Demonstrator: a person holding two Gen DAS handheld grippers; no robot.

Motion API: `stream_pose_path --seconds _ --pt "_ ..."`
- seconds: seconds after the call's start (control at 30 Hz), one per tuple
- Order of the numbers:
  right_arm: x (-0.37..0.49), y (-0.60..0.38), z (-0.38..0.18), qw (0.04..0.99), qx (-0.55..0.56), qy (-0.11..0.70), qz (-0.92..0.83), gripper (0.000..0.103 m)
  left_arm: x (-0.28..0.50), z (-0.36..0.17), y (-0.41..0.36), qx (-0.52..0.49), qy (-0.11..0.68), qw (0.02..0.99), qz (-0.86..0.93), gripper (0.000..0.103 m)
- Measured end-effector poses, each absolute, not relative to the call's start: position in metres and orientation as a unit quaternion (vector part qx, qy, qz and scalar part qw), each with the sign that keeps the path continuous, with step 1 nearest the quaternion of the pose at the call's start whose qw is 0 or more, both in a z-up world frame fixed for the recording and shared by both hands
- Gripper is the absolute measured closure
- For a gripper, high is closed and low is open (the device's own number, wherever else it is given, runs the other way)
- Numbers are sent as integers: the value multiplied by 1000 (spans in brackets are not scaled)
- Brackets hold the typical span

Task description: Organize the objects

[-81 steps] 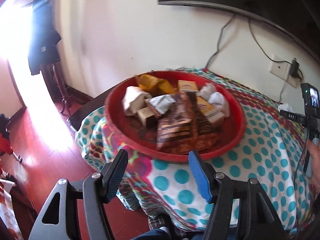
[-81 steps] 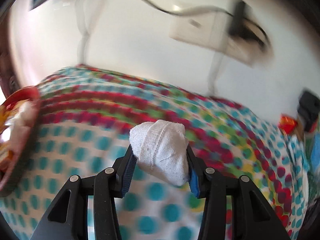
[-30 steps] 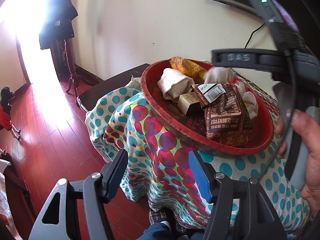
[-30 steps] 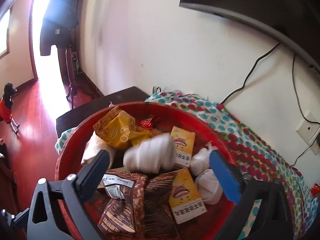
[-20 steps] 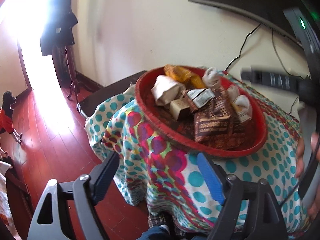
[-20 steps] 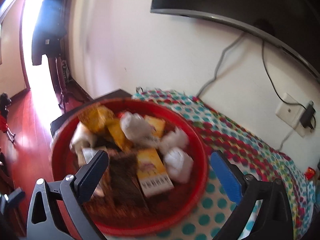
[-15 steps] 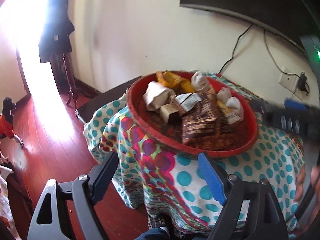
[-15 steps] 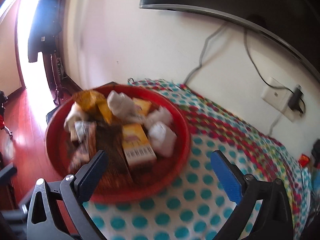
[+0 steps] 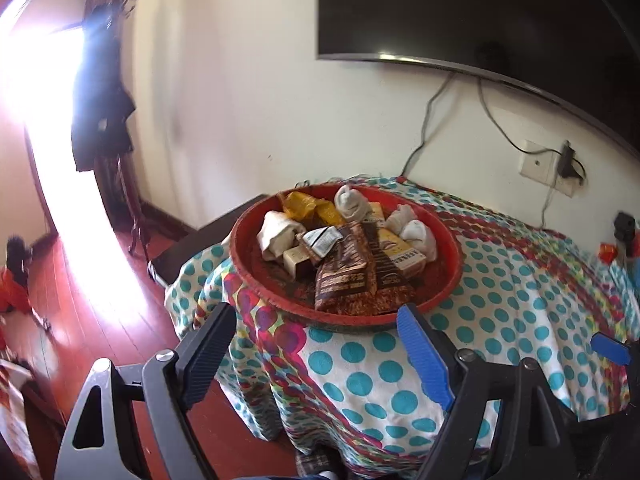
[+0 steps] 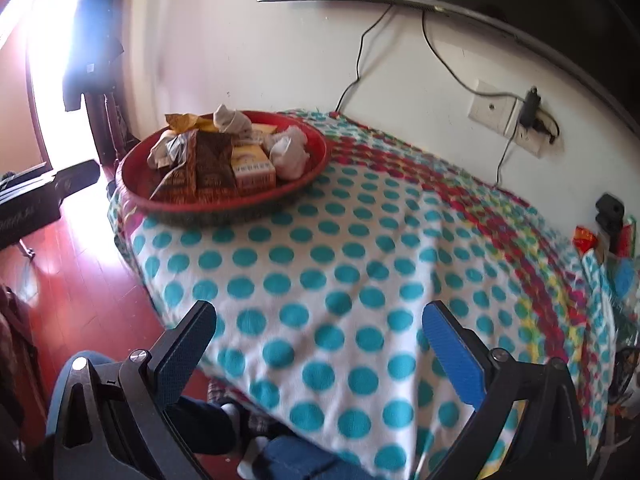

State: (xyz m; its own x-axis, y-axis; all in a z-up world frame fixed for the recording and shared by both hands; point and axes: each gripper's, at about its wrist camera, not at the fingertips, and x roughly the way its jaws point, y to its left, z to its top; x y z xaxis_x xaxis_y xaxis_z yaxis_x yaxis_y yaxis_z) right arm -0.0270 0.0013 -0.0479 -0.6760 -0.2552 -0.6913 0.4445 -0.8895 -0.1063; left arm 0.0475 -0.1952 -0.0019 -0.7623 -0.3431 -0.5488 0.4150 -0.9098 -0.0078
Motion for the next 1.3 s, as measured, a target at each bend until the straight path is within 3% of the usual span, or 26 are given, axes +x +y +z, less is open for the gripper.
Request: stream_pose_path --seconds 1.3 --pt "-8 -17 -72 199 373 183 -888 0 52 -9 -197 275 115 200 -933 17"
